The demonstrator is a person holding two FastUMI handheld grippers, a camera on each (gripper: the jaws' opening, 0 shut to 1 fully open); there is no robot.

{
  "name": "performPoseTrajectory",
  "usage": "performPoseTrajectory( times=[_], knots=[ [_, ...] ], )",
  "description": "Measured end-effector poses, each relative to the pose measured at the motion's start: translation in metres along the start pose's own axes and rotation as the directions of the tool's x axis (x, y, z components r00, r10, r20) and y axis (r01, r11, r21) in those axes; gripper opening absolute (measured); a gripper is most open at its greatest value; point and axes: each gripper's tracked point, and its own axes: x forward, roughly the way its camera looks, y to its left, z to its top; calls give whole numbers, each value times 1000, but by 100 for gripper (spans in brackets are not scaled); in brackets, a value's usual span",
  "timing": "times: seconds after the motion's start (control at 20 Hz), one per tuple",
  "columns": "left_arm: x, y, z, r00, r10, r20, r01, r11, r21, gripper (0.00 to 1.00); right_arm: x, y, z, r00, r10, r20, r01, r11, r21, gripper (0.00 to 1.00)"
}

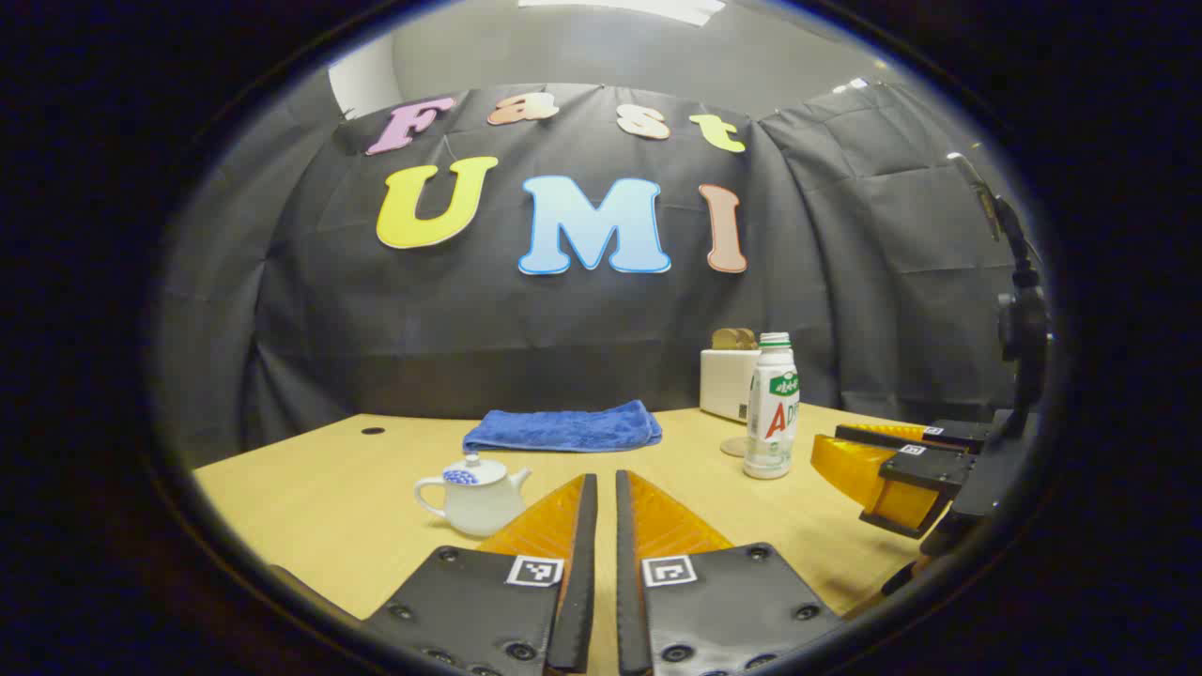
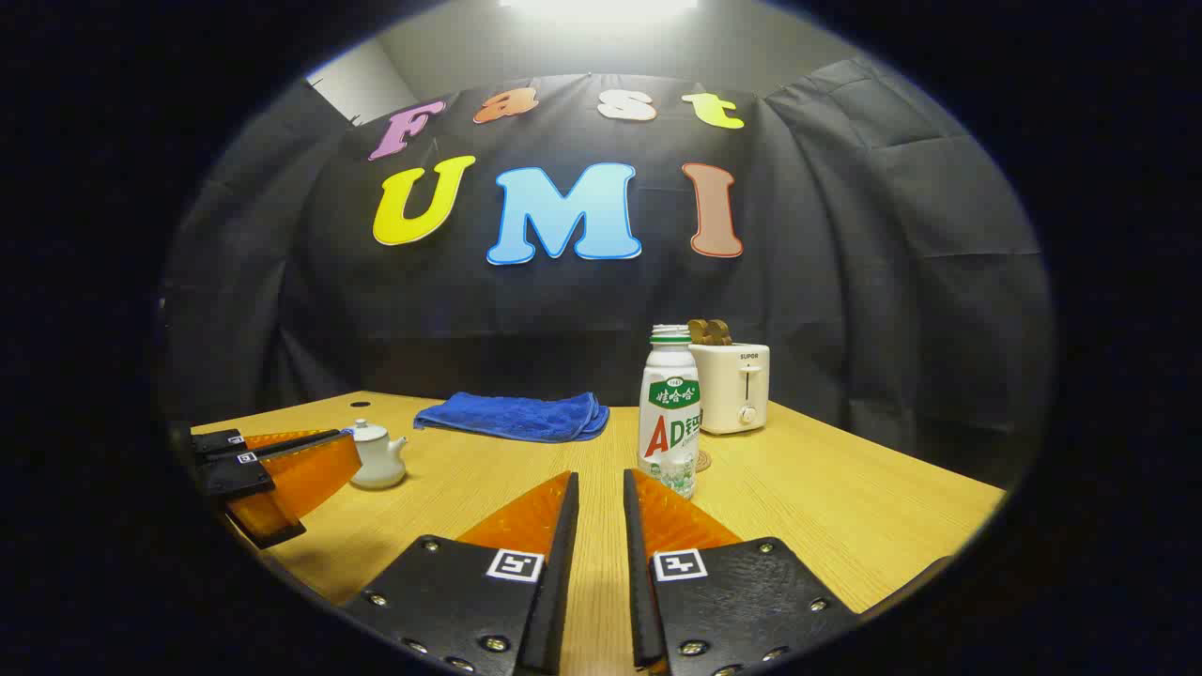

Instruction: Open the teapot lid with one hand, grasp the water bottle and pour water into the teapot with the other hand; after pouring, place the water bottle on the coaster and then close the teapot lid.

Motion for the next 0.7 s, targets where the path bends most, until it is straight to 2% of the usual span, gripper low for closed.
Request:
performPoseTrajectory(
  times=[0.05, 0.1, 0.15, 0.25, 0.3, 0.35, 0.7],
  knots=[
    [2, 1, -2, 1000, 7, 1, -7, 1000, 0, 12, 0, 0, 1, 1000, 0, 4, 0, 1000, 0, 28],
    [2, 1, -1, 1000, 7, -1, -7, 1000, -1, 25, 1, 0, 0, 1000, 2, 1, -2, 1000, -2, 28],
    [2, 0, -1, 1000, 7, -1, -7, 1000, 1, 39, 2, 0, 0, 1000, -1, 3, 1, 1000, 1, 34],
    [2, 0, 0, 1000, 6, 0, -6, 1000, 0, 79, -2, 1, 2, 1000, 2, 2, -2, 1000, 2, 76],
    [2, 0, 0, 1000, 4, -1, -4, 1000, 0, 89, 1, 0, 0, 1000, 2, 2, -2, 1000, 0, 87],
    [3, -1, -1, 1000, -3, -1, 3, 1000, -1, 99, 1, 0, 0, 1000, 2, 3, -2, 1000, -2, 89],
    [4, -8, 1, 999, -35, 0, 35, 999, -2, 100, 2, 0, 0, 1000, -1, 1, 1, 1000, -1, 90]
  ],
)
